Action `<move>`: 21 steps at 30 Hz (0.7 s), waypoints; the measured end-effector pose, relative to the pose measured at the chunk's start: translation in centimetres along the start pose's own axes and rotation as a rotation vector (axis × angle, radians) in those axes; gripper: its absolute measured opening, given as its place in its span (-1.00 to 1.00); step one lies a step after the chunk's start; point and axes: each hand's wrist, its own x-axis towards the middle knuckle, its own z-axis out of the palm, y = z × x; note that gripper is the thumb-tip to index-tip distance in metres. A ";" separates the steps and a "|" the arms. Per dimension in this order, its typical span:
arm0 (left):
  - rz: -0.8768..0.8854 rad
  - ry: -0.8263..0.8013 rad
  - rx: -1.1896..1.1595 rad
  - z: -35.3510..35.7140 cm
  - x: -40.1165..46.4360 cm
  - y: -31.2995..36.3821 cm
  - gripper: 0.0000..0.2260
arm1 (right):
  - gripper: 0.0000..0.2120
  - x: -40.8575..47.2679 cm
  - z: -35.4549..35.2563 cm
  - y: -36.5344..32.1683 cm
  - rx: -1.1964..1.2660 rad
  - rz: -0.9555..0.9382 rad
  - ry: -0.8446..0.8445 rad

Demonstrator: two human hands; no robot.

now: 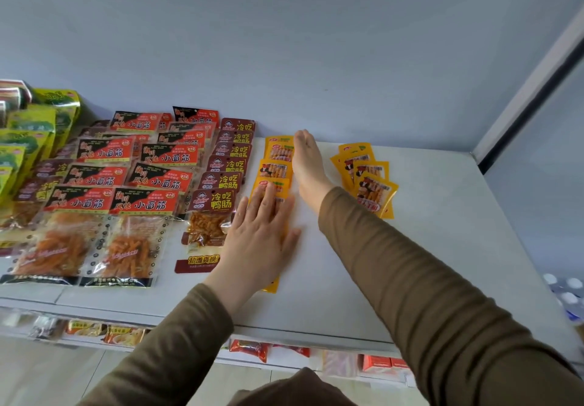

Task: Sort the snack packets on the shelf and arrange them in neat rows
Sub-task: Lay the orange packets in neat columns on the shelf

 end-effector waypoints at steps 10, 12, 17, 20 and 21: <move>0.021 -0.004 0.021 0.8 -0.2 -0.5 -0.42 | -0.50 0.5 1.1 0.4 -0.067 -0.037 -0.008; 0.009 -0.011 -0.009 0.9 -0.3 -0.5 -0.41 | -0.50 0.0 0.9 0.2 -0.045 -0.031 -0.026; -0.029 -0.014 0.026 0.4 -0.4 0.1 -0.35 | -0.56 -2.1 -3.0 -1.1 -0.136 -0.186 -0.143; 0.033 0.005 -0.017 -0.6 0.8 1.7 -0.34 | -0.73 -2.7 -8.9 -2.4 -0.214 -0.298 -0.108; 0.077 -0.001 -0.050 -0.9 1.5 2.5 -0.35 | -0.76 -2.7 -11.2 -2.7 -0.255 -0.298 -0.069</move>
